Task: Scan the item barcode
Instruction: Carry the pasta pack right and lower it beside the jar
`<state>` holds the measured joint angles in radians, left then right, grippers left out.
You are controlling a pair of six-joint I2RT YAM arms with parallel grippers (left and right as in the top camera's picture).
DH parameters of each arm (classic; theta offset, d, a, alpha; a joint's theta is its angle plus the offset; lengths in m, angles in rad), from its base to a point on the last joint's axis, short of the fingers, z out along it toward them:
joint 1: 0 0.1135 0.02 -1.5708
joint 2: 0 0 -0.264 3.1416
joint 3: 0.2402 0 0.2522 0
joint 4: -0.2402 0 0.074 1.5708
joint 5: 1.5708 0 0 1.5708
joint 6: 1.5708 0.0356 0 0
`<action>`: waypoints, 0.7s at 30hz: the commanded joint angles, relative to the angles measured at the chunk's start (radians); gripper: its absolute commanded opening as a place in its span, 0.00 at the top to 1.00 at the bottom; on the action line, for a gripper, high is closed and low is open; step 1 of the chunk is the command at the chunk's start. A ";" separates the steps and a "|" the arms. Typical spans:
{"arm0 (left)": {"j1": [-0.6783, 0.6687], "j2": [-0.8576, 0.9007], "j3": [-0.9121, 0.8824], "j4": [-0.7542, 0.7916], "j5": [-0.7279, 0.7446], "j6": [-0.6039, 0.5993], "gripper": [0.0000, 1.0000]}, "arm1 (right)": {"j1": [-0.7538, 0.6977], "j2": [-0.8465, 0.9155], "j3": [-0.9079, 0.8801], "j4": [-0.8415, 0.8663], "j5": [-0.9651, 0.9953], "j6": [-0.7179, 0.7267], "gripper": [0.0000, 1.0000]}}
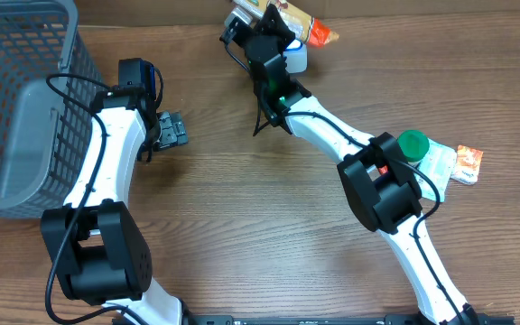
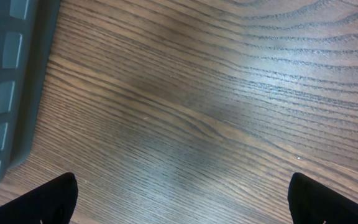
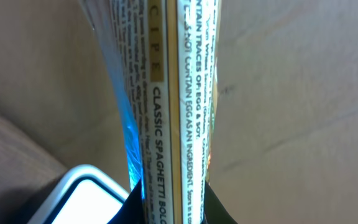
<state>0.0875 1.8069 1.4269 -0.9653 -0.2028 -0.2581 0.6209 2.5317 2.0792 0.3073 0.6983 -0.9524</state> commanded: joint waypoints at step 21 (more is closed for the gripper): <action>0.003 0.004 0.008 0.001 -0.007 0.008 0.00 | -0.191 -0.583 -0.077 -1.605 -0.634 1.275 0.96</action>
<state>0.0875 1.8069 1.4269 -0.9649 -0.2028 -0.2581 0.4721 1.9446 2.0724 -1.2823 0.3149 0.1909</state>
